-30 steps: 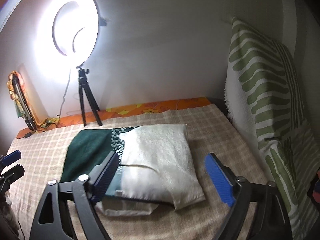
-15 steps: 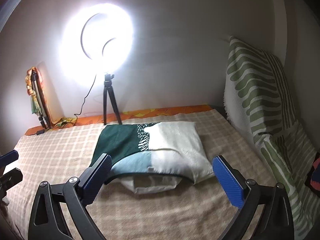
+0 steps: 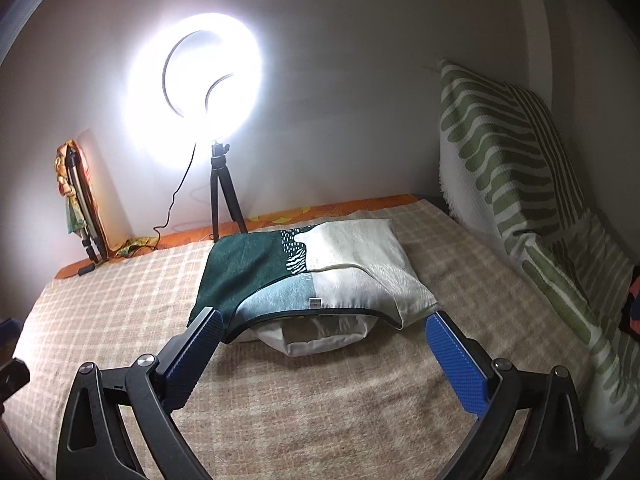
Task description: Fold small clothes
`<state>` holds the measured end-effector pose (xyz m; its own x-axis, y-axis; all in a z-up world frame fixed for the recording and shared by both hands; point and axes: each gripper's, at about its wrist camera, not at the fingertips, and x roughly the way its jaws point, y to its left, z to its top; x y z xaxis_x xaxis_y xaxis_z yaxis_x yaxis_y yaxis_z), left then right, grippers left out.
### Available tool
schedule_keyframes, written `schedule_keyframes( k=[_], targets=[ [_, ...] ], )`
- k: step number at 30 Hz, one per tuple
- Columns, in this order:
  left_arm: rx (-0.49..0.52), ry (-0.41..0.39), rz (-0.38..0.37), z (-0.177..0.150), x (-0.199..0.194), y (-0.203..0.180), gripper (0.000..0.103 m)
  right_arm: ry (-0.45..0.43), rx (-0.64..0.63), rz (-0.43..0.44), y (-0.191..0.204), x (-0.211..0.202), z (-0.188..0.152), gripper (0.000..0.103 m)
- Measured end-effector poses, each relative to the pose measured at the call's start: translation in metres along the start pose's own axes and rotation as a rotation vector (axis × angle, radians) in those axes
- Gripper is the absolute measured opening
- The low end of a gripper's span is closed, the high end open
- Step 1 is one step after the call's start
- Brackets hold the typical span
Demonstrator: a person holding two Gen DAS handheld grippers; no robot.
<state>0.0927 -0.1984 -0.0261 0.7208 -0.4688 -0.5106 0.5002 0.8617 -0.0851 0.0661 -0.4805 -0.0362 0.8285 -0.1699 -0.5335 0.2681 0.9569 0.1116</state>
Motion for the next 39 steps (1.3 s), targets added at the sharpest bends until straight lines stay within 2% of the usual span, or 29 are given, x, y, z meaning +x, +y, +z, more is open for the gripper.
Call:
schedule_keyframes(
  k=[1, 13, 19, 39],
  targets=[
    [0.004, 0.001, 0.002, -0.001, 0.0, 0.0, 0.103, -0.003, 0.01, 0.003, -0.001, 0.0, -0.001, 0.103],
    [0.014, -0.015, 0.054, -0.013, -0.003, 0.007, 0.103, -0.017, 0.014, -0.016, 0.008, 0.007, -0.014, 0.103],
    [0.031, -0.026, 0.058, -0.013, -0.011, 0.005, 0.103, -0.011, -0.001, -0.038, 0.009, 0.009, -0.018, 0.103],
    [0.06, -0.036, 0.072, -0.015, -0.016, 0.001, 0.103, 0.003, -0.004, -0.022, 0.012, 0.017, -0.021, 0.103]
  ],
)
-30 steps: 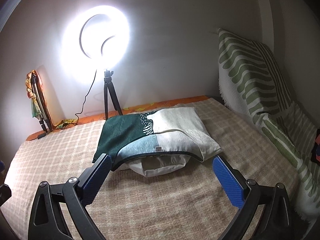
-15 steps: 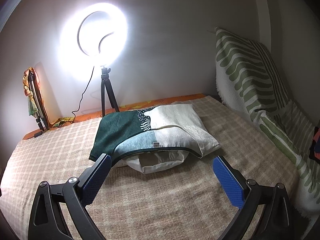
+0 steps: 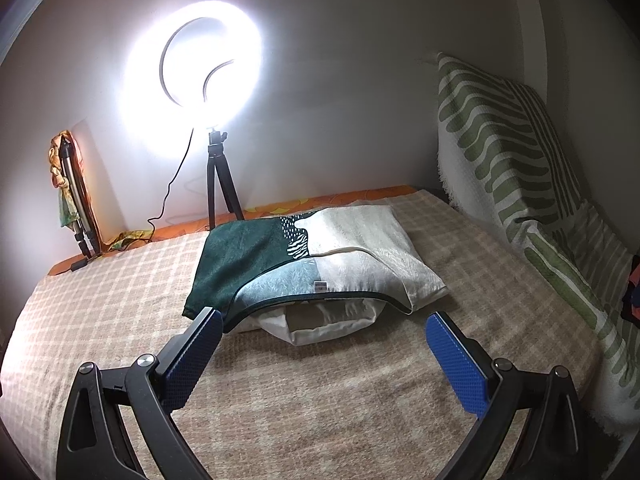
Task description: Fold small clothes
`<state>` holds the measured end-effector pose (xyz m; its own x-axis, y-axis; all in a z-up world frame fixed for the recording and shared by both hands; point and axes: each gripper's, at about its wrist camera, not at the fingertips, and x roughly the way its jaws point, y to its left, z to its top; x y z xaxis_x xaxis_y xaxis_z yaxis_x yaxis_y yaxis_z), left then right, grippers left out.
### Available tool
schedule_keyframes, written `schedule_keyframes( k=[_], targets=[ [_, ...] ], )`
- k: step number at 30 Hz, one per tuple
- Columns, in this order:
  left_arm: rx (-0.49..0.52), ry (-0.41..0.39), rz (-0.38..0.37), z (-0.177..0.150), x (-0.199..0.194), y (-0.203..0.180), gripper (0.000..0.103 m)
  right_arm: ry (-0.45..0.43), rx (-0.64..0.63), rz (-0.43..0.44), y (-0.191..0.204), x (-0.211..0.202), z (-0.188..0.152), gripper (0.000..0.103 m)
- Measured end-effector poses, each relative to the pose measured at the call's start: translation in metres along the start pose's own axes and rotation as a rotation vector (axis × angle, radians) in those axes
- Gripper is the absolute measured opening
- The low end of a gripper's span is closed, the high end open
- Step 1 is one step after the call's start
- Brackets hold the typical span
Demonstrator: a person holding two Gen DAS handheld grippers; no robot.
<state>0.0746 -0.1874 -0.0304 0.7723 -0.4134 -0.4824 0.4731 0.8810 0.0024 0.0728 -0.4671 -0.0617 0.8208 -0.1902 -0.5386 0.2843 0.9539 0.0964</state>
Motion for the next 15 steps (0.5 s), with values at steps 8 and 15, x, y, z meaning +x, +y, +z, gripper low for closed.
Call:
schedule_keyframes(
  k=[8, 15],
  targets=[
    [0.014, -0.002, 0.005, -0.0005, -0.0001, -0.0029, 0.103, 0.0, 0.0, 0.002, -0.0006, 0.0001, 0.0005, 0.103],
    [0.03, -0.007, 0.006, -0.0004, -0.0016, -0.0045, 0.103, 0.003, 0.005, 0.004, -0.0002, -0.0009, -0.0004, 0.103]
  ],
)
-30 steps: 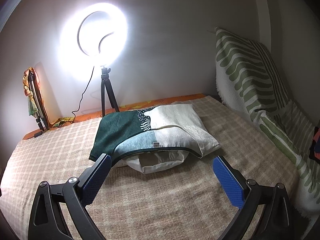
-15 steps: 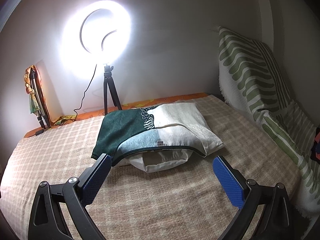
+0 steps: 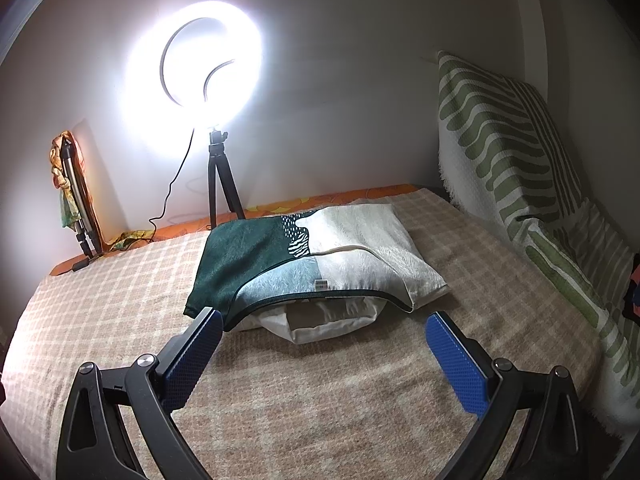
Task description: Fold small clothes
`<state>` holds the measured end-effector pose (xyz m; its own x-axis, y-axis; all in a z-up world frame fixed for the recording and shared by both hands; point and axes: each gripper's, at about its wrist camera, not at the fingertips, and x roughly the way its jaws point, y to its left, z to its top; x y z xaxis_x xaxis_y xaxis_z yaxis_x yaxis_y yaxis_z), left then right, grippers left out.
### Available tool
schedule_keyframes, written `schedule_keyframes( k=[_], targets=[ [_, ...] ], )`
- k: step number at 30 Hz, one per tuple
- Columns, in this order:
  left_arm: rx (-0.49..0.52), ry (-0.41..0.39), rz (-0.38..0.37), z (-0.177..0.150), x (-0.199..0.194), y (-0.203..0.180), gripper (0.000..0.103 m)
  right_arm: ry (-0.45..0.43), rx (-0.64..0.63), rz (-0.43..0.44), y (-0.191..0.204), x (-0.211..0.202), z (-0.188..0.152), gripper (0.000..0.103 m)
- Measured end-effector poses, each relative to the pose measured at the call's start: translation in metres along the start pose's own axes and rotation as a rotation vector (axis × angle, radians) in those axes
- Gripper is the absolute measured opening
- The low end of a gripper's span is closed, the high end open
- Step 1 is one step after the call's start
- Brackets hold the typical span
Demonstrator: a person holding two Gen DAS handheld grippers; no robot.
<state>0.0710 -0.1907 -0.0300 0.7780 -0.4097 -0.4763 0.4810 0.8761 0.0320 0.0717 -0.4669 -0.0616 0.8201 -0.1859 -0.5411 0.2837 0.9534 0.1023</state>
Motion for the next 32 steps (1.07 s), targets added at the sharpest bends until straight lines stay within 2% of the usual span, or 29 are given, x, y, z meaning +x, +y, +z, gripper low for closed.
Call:
schedule_keyframes(
  k=[32],
  targets=[
    [-0.003, 0.026, 0.028, -0.0018, 0.0013, 0.0037, 0.103, 0.021, 0.001, 0.012, 0.0048, 0.002, -0.0045, 0.103]
  ],
)
